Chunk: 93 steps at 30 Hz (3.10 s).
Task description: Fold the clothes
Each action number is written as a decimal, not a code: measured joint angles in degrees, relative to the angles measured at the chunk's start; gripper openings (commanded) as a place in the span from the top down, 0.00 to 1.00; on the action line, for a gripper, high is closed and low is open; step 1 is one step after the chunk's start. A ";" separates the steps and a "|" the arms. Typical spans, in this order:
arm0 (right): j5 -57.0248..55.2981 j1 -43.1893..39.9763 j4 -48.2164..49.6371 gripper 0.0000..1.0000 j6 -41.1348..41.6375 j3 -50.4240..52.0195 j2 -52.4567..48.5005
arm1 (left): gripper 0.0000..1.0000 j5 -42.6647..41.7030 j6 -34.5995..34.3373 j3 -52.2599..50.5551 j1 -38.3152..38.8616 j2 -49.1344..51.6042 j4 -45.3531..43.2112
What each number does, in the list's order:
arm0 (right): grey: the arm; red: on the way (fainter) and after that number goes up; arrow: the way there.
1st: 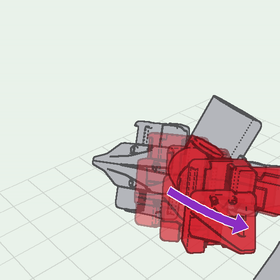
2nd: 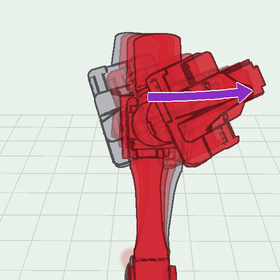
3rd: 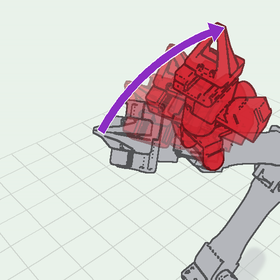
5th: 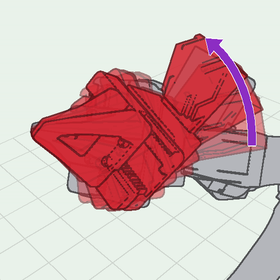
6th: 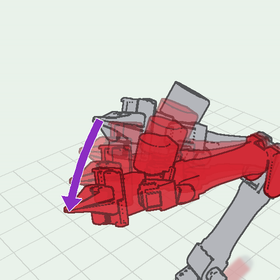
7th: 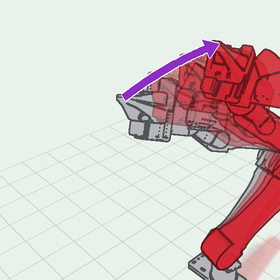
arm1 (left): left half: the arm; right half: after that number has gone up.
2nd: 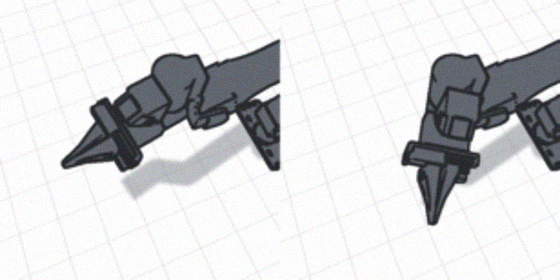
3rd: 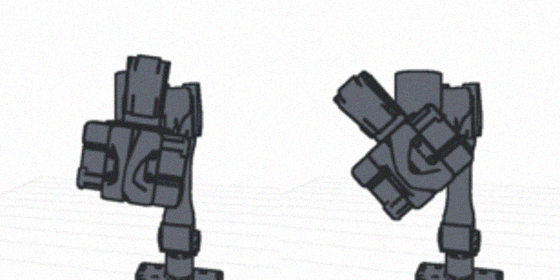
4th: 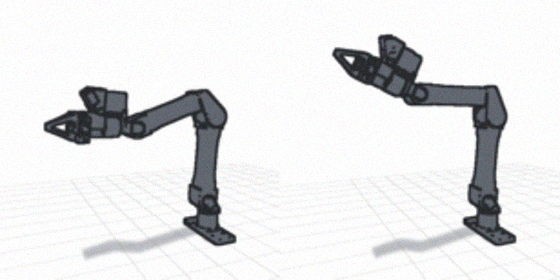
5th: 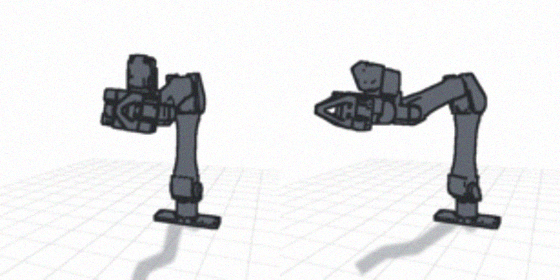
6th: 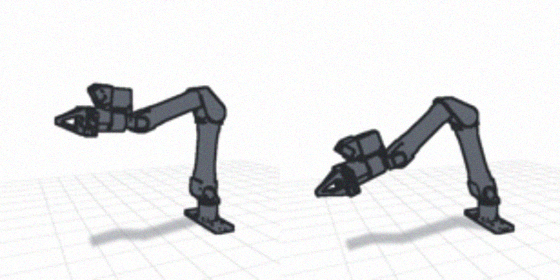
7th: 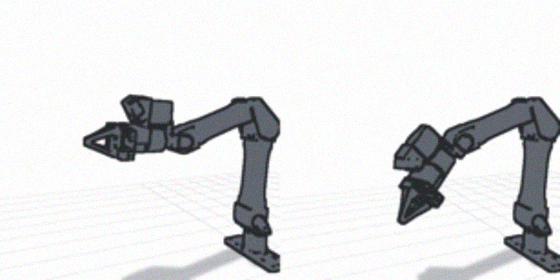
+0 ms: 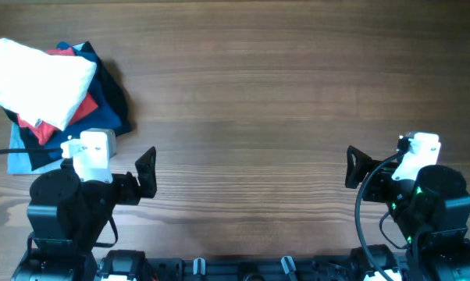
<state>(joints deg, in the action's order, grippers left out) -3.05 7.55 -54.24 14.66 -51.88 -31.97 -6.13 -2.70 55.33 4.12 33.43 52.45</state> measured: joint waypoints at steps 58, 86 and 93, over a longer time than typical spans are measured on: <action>8.15 0.00 54.27 0.00 -13.92 51.49 30.97 | 0.00 0.00 -0.02 -0.26 0.00 0.02 0.02; 8.15 0.00 54.23 0.00 -13.92 51.49 30.97 | 0.00 0.50 0.02 -4.61 0.00 -10.75 4.57; 8.15 0.00 54.21 0.00 -13.92 51.49 30.97 | 0.00 0.00 -0.28 -25.44 0.00 -24.74 -8.76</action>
<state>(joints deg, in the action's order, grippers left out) 5.10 7.55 -0.03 0.73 -0.38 -0.99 -6.13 -2.98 29.89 4.12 8.69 43.68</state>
